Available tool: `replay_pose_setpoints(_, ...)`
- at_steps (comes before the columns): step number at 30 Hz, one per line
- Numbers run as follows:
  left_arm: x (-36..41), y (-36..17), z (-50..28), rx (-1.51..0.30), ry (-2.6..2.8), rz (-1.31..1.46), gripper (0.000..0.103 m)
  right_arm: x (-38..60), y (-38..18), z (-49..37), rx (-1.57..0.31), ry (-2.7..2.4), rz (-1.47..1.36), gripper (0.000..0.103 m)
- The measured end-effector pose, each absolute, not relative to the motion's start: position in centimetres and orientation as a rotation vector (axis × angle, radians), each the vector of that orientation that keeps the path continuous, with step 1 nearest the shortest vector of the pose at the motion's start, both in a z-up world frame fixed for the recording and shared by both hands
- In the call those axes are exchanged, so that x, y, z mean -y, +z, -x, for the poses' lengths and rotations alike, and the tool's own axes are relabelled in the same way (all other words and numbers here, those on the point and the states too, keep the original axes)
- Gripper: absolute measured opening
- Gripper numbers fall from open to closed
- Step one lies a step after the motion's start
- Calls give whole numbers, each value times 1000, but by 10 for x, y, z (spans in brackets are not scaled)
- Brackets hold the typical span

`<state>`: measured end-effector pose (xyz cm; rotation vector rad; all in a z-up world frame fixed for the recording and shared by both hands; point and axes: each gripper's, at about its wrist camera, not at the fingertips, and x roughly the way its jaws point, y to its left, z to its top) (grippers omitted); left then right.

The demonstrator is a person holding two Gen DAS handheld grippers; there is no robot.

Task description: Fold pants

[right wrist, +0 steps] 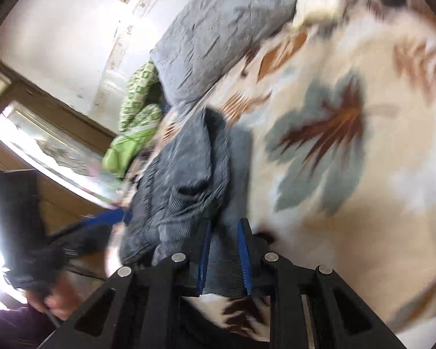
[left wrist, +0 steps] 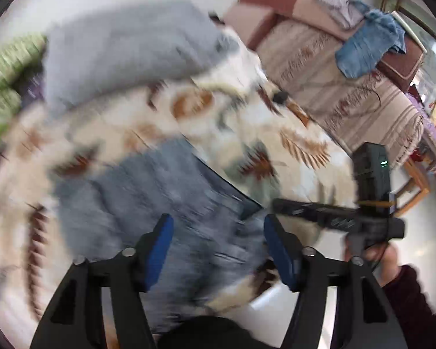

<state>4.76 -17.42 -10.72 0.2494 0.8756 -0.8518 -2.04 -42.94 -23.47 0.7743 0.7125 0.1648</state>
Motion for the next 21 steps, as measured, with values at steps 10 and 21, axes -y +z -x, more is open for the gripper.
replay_pose_setpoints(10, 109, -151, -111, -947, -438, -303, 70, 397, -172, -45, -711, 113, -581, 22)
replay_pose_setpoints(21, 121, -193, -111, -942, -421, -389, 70, 325, -199, -137, -943, 39, -316, 22)
